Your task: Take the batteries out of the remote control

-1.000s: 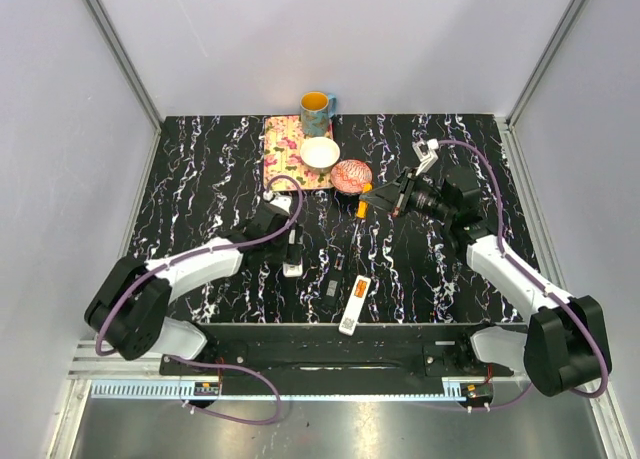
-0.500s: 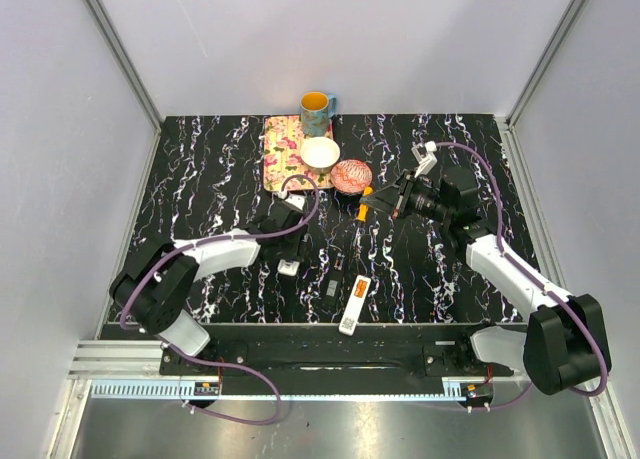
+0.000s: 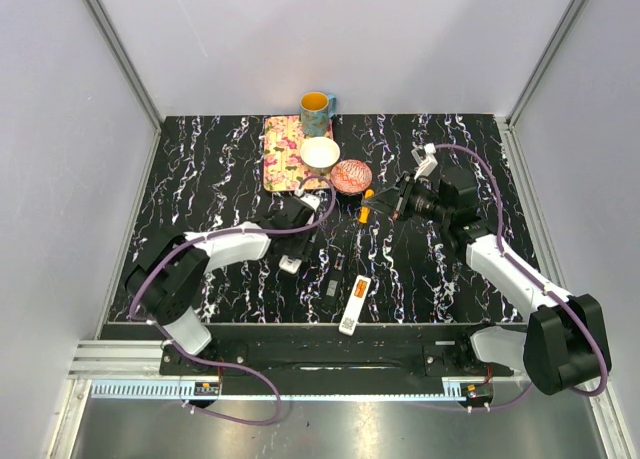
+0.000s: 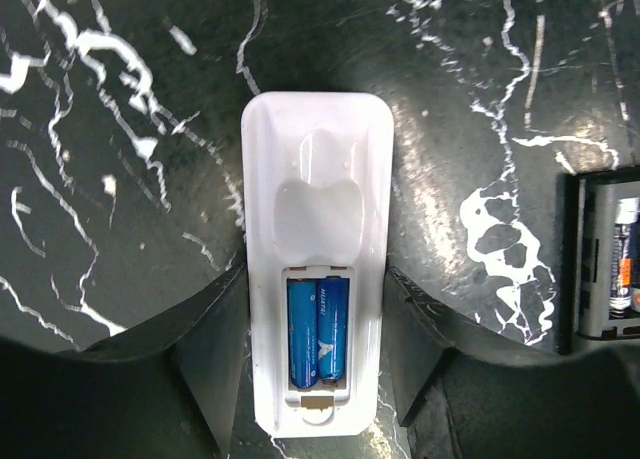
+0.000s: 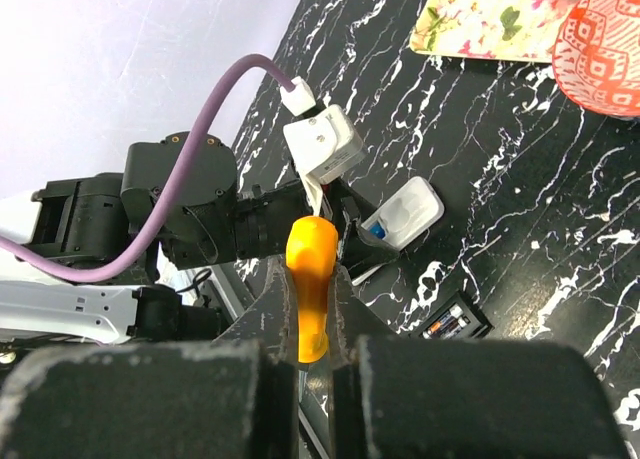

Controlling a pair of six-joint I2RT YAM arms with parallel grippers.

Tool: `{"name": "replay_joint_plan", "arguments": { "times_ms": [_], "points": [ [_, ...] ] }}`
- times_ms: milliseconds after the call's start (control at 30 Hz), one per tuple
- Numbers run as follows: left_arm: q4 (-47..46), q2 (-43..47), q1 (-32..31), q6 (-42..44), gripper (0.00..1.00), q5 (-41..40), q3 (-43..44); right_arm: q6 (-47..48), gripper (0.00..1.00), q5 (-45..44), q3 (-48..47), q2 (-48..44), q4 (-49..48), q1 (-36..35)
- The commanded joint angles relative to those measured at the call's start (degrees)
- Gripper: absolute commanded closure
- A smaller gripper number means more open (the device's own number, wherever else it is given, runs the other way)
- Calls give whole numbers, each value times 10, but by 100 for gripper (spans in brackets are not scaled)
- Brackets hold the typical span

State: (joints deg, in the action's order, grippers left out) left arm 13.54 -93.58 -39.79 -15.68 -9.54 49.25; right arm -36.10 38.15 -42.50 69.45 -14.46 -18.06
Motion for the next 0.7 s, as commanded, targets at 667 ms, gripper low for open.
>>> {"name": "replay_joint_plan", "arguments": {
  "times_ms": [667],
  "points": [
    [-39, -199, -82, 239, 66, 232, 277, 34, 100, -199, 19, -171, 117, 2]
  ]
}}
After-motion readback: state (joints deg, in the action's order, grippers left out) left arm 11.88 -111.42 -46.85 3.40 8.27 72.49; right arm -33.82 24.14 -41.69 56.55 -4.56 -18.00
